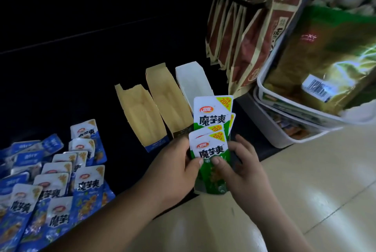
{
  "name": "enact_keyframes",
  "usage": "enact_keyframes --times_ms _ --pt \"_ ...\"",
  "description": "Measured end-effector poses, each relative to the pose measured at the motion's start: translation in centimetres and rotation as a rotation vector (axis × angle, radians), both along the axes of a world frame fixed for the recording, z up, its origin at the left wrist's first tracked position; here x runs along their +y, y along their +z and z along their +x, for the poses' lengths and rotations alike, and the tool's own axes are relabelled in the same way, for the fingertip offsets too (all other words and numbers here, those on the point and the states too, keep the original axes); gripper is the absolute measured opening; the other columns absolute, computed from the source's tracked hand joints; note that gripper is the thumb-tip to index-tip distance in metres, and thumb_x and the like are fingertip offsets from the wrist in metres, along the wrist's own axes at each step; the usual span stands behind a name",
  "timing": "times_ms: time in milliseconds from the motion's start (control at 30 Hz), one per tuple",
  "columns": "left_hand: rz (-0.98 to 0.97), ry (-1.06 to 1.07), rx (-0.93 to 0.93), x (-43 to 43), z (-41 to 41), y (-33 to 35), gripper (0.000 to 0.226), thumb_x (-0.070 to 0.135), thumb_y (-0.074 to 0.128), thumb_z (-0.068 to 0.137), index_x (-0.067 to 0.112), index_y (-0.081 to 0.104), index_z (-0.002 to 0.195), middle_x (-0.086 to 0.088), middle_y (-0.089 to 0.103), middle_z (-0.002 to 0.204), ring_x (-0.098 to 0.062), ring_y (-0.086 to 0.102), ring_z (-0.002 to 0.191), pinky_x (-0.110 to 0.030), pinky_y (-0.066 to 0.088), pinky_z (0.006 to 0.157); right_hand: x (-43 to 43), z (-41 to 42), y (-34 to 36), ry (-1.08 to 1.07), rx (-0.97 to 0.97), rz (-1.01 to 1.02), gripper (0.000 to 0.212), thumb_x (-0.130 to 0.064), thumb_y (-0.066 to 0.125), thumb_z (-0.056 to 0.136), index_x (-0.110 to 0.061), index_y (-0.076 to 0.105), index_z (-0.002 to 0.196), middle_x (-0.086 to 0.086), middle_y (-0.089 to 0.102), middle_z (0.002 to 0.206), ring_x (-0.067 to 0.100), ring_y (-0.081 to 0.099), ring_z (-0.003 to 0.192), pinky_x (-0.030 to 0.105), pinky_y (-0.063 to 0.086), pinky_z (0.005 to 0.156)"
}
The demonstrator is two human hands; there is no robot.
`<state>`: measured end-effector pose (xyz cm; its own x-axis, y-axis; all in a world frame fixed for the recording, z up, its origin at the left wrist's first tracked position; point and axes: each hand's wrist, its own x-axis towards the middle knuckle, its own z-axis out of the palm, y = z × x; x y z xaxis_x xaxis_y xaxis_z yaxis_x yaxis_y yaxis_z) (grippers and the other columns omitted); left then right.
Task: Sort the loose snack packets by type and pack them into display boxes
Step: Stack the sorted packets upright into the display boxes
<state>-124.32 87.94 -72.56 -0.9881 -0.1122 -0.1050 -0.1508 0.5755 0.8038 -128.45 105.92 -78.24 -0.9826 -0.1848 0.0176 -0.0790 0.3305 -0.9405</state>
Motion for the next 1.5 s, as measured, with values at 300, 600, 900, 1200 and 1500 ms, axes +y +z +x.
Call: enact_keyframes --times_ms 300,600,900,1200,1500 --pt "0.097 0.064 0.106 -0.2 -0.2 -0.8 0.035 0.016 0.066 0.097 0.041 0.062 0.121 0.024 0.063 0.084 0.0 0.058 0.072 -0.012 0.043 0.068 0.3 -0.6 1.9 -0.003 0.19 0.353 0.032 -0.044 0.082 0.076 -0.032 0.071 0.104 -0.008 0.049 0.093 0.008 0.053 0.083 0.026 0.047 0.069" --pt "0.267 0.062 0.045 1.6 0.2 -2.3 0.051 0.008 0.071 0.092 0.048 0.061 0.121 0.019 0.071 0.107 0.004 0.068 0.092 -0.016 0.051 0.084 0.5 -0.5 1.6 -0.038 0.097 0.237 0.042 -0.012 0.09 0.069 -0.031 0.07 0.1 -0.009 0.054 0.092 0.01 0.059 0.075 0.021 0.046 0.065" --pt "0.135 0.091 0.116 1.4 -0.1 -2.1 0.052 0.011 0.073 0.091 0.044 0.059 0.129 0.02 0.06 0.108 -0.006 0.065 0.082 -0.01 0.048 0.073 0.0 0.3 -0.1 0.046 0.201 0.118 0.086 -0.003 0.08 0.084 -0.034 0.043 0.154 -0.006 0.051 0.134 0.009 0.057 0.124 0.022 0.05 0.098" --pt "0.167 0.113 -0.068 2.8 1.3 -6.3 0.076 0.01 0.062 0.094 0.058 0.037 0.149 0.024 0.062 0.135 -0.003 0.062 0.122 -0.037 0.054 0.103 -0.6 1.3 -1.1 -0.097 -0.061 0.14 0.047 -0.023 0.073 0.092 -0.046 0.055 0.129 -0.029 0.071 0.102 -0.008 0.066 0.094 0.011 0.05 0.076" --pt "0.353 0.101 -0.068 5.4 -4.4 -7.0 0.07 0.008 0.06 0.094 0.06 0.049 0.14 0.023 0.069 0.127 -0.008 0.068 0.116 -0.043 0.054 0.105 0.7 -2.4 -0.7 -0.206 -0.046 0.235 0.044 -0.037 0.066 0.092 -0.04 0.052 0.134 -0.018 0.071 0.112 0.009 0.067 0.104 0.043 0.057 0.085"
